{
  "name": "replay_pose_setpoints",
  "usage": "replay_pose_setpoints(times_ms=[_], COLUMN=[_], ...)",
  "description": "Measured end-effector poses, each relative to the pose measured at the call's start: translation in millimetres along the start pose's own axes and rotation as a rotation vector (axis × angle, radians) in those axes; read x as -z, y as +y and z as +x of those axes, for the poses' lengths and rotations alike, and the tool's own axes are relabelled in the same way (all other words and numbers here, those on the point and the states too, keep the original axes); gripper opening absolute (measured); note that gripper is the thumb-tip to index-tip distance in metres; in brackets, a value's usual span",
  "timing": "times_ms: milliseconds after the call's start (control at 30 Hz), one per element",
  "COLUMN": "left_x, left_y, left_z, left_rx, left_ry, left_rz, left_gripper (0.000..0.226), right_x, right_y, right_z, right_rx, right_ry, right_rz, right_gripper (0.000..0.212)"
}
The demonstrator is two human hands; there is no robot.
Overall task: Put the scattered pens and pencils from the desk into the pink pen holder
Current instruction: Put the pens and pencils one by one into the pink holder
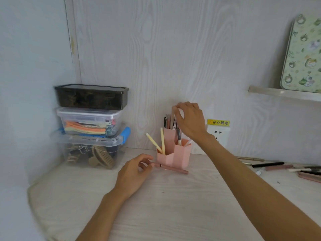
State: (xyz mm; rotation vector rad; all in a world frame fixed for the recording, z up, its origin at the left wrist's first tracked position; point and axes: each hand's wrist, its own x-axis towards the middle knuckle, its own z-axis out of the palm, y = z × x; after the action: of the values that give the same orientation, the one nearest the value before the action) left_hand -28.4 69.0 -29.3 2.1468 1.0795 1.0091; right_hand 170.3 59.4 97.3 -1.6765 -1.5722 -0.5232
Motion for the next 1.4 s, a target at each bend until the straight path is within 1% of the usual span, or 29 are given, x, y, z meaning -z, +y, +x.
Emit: replay_pose_setpoints(times_ms=[67,167,267,367,500,533,600,667,733,800,833,900,967,1033,1100,1167,1233,1333,1400], left_x=[0.8,1.8,3.0,5.9,12.9,14.5,16.1,15.1,11.9,4.5,0.8,-7.2,-15.3,-19.5,-22.5,-24.9,-29.8,-35.3,-36.5], left_y=[0.5,4.7,10.5,21.7,45.4,51.0,61.4,71.1,75.6,74.5,71.6,66.2,65.0,66.3,69.2,70.6,70.3,64.1,58.1], left_z=[-0.7,-2.9,-2.5,-2.8,-4.6,-2.3,6.7,18.9,30.8,39.9,42.8,45.5,45.1,45.5,47.8,49.8,51.2,50.6,48.4], left_rx=[-0.002,-0.015,-0.062,-0.16,-0.258,-0.277,-0.311,-0.312,-0.294,-0.232,-0.19,-0.103,-0.012,0.029,0.016,-0.026,-0.054,-0.044,-0.056], left_ry=[0.02,0.082,0.179,0.299,0.573,0.62,0.657,0.659,0.642,0.6,0.573,0.516,0.481,0.506,0.523,0.487,0.418,0.352,0.358], left_rz=[-0.017,-0.057,-0.105,-0.176,-0.322,-0.329,-0.313,-0.28,-0.223,-0.139,-0.091,0.001,0.056,0.075,0.121,0.217,0.36,0.556,0.593], left_gripper=[0.018,0.016,0.012,0.013,0.021,0.022,0.022,0.022,0.022,0.023,0.024,0.023,0.024,0.021,0.018,0.025,0.035,0.045,0.048], right_x=[-5.1,-5.9,-2.9,2.5,11.1,14.3,20.2,25.8,33.3,44.8,50.8,61.4,64.8,62.0,60.4,57.9,53.5,43.2,41.2], right_y=[6.5,14.4,24.8,40.0,64.8,69.1,76.8,87.9,103.5,125.1,135.4,153.5,167.8,174.7,174.9,168.8,162.5,153.7,149.3], right_z=[-4.8,-13.7,-28.4,-59.1,-104.2,-113.5,-127.7,-134.6,-134.8,-134.9,-136.3,-141.8,-150.1,-155.3,-156.3,-155.7,-155.6,-154.3,-152.1], right_rx=[0.007,-0.018,-0.003,-0.013,-0.07,-0.078,-0.082,-0.118,-0.17,-0.227,-0.264,-0.377,-0.492,-0.556,-0.585,-0.564,-0.489,-0.36,-0.301], right_ry=[-0.078,-0.174,-0.258,-0.258,-0.248,-0.268,-0.299,-0.296,-0.239,-0.181,-0.174,-0.189,-0.243,-0.323,-0.322,-0.28,-0.265,-0.333,-0.374], right_rz=[-0.066,-0.049,-0.033,0.106,0.221,0.243,0.252,0.251,0.236,0.139,0.074,-0.047,-0.102,-0.094,-0.026,0.053,0.107,0.13,0.13], right_gripper=[0.036,0.045,0.043,0.051,0.05,0.051,0.055,0.055,0.043,0.03,0.03,0.038,0.044,0.048,0.049,0.048,0.041,0.03,0.026])
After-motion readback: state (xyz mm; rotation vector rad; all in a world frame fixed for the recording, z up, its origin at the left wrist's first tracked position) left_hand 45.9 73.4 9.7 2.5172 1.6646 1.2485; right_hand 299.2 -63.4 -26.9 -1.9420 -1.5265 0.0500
